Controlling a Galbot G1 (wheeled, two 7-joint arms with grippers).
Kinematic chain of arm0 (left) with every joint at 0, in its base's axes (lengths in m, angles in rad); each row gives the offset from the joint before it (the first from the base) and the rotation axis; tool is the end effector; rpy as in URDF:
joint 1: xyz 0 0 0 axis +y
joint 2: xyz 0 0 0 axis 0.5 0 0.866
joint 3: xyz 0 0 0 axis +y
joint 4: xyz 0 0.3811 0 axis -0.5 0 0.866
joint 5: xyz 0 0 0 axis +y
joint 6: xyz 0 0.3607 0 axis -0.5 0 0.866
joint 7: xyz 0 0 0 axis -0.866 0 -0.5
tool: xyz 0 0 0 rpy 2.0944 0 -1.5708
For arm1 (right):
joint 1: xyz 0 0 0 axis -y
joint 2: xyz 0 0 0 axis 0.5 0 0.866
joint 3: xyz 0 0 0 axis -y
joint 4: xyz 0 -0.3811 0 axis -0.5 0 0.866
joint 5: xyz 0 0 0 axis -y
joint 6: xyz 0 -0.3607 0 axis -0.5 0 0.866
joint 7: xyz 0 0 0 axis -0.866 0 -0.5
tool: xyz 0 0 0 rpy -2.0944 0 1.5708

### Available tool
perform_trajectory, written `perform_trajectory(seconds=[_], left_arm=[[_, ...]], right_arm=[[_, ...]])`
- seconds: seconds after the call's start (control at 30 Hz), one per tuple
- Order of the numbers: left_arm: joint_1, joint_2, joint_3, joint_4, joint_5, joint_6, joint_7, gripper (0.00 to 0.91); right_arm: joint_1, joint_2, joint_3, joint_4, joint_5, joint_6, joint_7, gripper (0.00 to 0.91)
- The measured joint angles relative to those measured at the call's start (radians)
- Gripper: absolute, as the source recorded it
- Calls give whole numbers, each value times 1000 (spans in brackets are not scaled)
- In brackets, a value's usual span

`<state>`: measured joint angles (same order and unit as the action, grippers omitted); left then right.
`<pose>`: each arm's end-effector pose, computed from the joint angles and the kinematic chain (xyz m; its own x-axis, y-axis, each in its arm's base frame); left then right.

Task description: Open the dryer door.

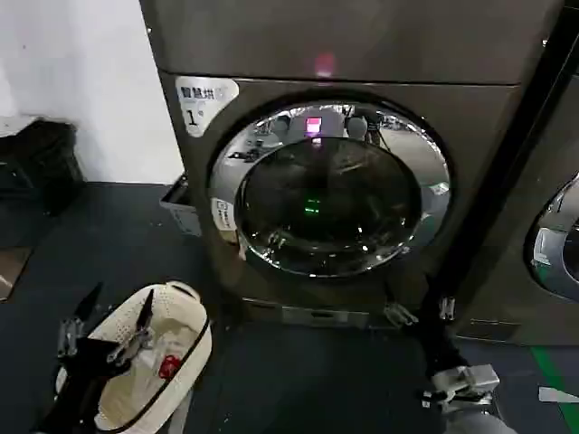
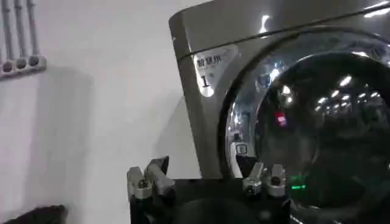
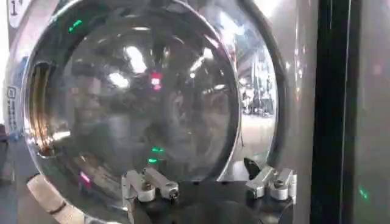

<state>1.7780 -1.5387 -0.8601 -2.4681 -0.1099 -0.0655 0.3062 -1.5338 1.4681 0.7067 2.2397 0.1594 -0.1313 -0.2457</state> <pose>0.0936 0.0774 -0.2138 -0.9703 0.1307 -0.2035 0.0875 0.9741 0.2083 0.1752 -0.0674 -0.2639 -0.9849 -0.1624 -0.0608 -0.1605 0.9864 -0.0348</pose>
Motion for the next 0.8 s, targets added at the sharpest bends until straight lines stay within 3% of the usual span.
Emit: perform_trajectory(seconds=[0.23, 0.5, 0.7, 0.8], left_arm=[[-4, -6, 0, 0, 8, 8, 3, 907], [2, -3, 3, 1, 3, 9, 2, 907], [9, -2, 4, -4, 6, 16, 2, 907], [15, -1, 2, -10, 9, 17, 5, 907]], right_arm=[[91, -92, 16, -29, 143, -73, -201, 907], [236, -257, -49, -114, 212, -152, -325, 907], [343, -324, -143, -184, 200, -86, -371, 907], [394, -330, -197, -218, 194, -83, -374, 907]])
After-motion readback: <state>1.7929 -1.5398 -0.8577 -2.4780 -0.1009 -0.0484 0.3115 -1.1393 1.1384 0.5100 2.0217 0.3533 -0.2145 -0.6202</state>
